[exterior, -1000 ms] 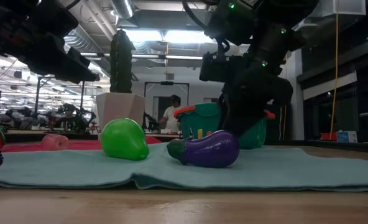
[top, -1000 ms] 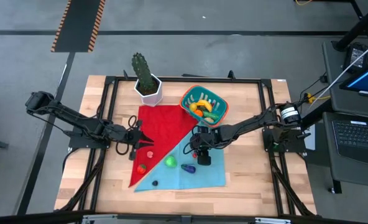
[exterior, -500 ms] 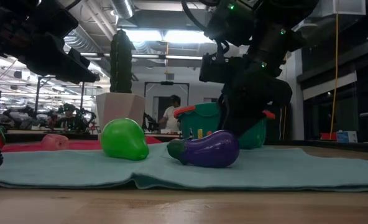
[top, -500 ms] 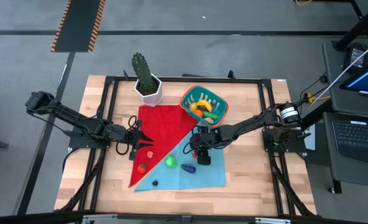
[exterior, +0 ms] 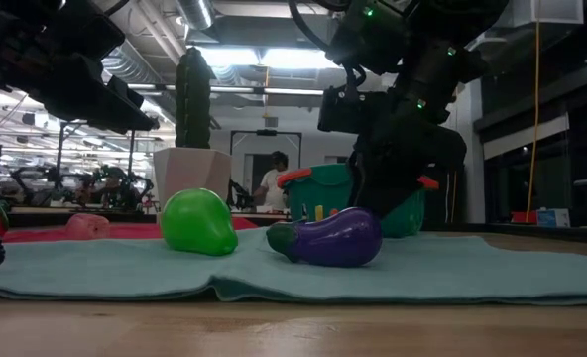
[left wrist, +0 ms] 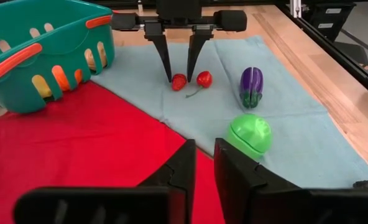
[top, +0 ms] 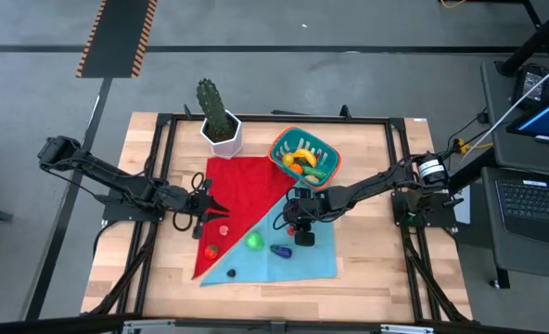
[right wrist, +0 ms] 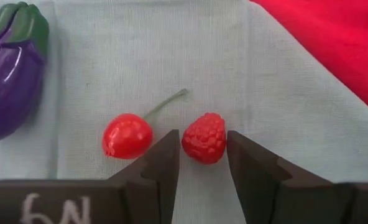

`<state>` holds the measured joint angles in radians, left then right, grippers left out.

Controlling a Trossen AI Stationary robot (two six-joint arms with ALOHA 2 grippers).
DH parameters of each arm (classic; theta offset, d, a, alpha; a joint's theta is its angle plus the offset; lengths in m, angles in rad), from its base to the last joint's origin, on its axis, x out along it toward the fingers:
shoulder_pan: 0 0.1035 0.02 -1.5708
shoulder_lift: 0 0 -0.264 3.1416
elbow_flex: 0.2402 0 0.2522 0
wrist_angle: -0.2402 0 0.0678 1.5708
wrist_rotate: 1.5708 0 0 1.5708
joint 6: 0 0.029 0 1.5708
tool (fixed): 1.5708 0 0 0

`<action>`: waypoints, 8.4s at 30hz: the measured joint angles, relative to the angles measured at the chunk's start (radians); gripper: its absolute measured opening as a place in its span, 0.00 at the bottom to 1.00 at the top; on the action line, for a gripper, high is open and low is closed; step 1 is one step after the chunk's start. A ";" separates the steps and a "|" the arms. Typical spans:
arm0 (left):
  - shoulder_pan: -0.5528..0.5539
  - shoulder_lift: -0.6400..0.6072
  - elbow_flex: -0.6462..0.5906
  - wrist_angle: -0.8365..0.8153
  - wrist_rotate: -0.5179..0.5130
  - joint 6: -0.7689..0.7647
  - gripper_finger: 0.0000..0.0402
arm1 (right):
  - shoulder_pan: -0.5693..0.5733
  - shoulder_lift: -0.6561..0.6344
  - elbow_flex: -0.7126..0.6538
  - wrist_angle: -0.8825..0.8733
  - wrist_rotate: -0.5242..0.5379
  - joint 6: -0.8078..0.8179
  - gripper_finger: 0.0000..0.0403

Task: Pick and placing Produce into tupperware
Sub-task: Put the red raspberry into the blue basket, then put the pink peach into the blue basket

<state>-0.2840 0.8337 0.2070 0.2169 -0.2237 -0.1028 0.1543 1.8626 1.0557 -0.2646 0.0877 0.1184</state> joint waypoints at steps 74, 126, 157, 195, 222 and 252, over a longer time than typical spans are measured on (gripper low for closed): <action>0.000 0.000 0.000 -0.008 0.000 0.000 0.10 | -0.059 0.019 0.181 -0.228 -0.032 0.034 0.23; 0.000 0.000 0.000 0.001 0.000 0.000 0.15 | -0.073 -0.631 -0.459 0.400 0.009 0.050 0.22; 0.151 0.000 0.000 0.017 0.000 0.000 0.01 | -0.222 -0.797 -0.849 1.022 0.085 -0.017 0.22; 0.253 0.000 0.000 0.015 0.000 0.063 0.15 | -0.468 -0.793 -0.387 0.127 0.014 -0.049 0.22; 0.253 0.000 0.000 0.014 0.000 0.062 0.02 | -0.510 -0.351 -0.091 -0.189 -0.091 -0.120 0.22; 0.253 0.000 0.000 0.000 0.000 0.062 0.14 | -0.545 -0.224 0.003 -0.233 -0.161 -0.169 0.55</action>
<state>-0.0311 0.8333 0.2070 0.2173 -0.2237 -0.0409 -0.3908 1.6381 1.0592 -0.4979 -0.0734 -0.0510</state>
